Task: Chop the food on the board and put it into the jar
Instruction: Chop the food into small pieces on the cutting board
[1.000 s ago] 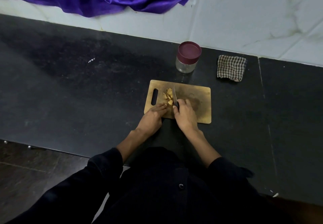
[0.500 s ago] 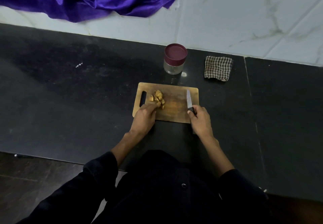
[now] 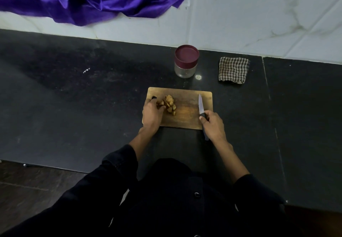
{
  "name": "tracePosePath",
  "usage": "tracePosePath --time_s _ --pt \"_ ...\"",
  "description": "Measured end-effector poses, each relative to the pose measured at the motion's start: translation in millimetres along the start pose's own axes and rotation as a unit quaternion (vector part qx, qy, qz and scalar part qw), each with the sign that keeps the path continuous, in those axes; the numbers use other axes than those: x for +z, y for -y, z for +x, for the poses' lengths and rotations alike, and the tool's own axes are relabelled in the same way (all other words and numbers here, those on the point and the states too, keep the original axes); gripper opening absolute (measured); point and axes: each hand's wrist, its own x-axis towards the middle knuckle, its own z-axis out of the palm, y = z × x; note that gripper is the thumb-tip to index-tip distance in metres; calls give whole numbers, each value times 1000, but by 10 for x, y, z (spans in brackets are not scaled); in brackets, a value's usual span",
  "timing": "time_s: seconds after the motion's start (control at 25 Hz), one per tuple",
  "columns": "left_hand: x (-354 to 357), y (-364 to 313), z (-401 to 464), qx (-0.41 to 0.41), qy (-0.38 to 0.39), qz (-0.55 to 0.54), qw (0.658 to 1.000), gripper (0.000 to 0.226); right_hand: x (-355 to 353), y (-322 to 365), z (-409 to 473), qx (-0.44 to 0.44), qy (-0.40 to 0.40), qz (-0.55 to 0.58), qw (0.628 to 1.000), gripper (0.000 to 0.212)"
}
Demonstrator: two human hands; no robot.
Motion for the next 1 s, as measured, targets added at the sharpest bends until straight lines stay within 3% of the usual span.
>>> tracePosePath --time_s 0.56,0.68,0.88,1.0 --pt "-108 49 107 25 10 -5 1000 20 28 -2 -22 -9 -16 5 1000 25" --pt "-130 -108 7 90 5 -23 996 20 24 6 -25 -5 -17 4 1000 27" --pt "166 -481 -146 208 146 20 967 27 -14 23 -33 0 2 4 1000 30" --pt "319 -509 -100 228 178 56 956 24 -29 24 -37 -1 6 -5 1000 32"
